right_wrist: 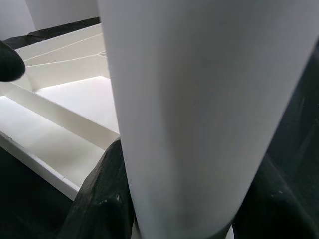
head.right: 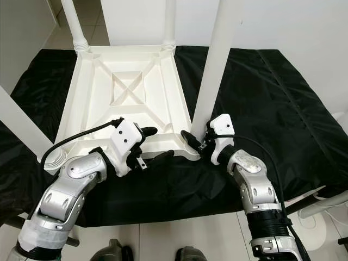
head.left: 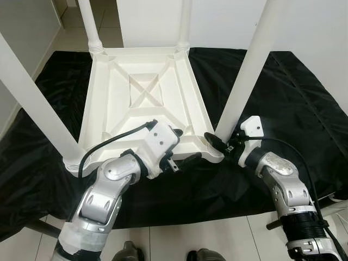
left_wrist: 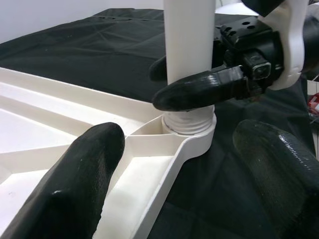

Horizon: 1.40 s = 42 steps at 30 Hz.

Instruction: Building children table

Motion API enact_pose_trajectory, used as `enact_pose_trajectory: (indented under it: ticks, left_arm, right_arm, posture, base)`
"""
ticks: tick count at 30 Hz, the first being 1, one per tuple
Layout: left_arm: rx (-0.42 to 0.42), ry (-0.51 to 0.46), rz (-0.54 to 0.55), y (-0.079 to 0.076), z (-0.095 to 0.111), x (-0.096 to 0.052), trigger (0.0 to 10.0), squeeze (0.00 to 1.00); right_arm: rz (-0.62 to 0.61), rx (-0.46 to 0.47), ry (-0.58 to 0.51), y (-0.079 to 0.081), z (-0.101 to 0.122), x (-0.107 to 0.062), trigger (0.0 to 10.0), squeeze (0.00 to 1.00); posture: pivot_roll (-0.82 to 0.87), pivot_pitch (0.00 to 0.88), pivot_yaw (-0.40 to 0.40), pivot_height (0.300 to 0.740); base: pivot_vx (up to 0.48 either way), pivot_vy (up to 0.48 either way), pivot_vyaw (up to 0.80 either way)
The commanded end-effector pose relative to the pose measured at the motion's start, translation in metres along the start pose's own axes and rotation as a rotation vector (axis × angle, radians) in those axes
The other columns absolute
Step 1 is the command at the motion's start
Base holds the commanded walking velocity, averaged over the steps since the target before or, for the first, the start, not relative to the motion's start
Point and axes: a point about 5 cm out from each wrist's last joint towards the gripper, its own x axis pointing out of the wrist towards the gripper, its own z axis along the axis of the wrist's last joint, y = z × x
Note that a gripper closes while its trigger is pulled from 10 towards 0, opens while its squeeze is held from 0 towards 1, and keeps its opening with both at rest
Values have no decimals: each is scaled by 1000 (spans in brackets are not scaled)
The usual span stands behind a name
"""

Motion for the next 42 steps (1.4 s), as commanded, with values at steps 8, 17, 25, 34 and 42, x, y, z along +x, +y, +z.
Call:
enact_pose_trajectory:
  ticks: [8, 17, 25, 34, 42]
  left_arm:
    - [10, -9, 1, 4, 3, 5, 10000, 0]
    - [16, -16, 117, 22, 0, 14, 10000, 0]
    - [-1, -8, 209, 30, -7, 17, 10000, 0]
    - [-34, -22, 368, 45, -9, 22, 10000, 0]
    - [-34, -30, 375, 42, -11, 24, 10000, 0]
  right_arm:
    - [-44, 22, -14, -3, -4, 0, 10000, 0]
    - [-337, 68, -35, 7, -8, 4, 10000, 0]
    - [-566, 168, -51, 26, -9, 5, 10000, 0]
    - [-871, 218, 20, 44, -17, -1, 10000, 0]
    - [-865, 213, 6, 46, -13, 2, 10000, 635]
  posture:
    - [-68, 3, 18, 740]
    - [-86, 0, 32, 740]
    - [-106, 0, 47, 740]
    - [-110, 0, 51, 740]
    - [-106, 0, 47, 740]
  base:
    - [0, 0, 0]
    - [0, 0, 0]
    - [0, 0, 0]
    - [0, 0, 0]
    - [0, 0, 0]
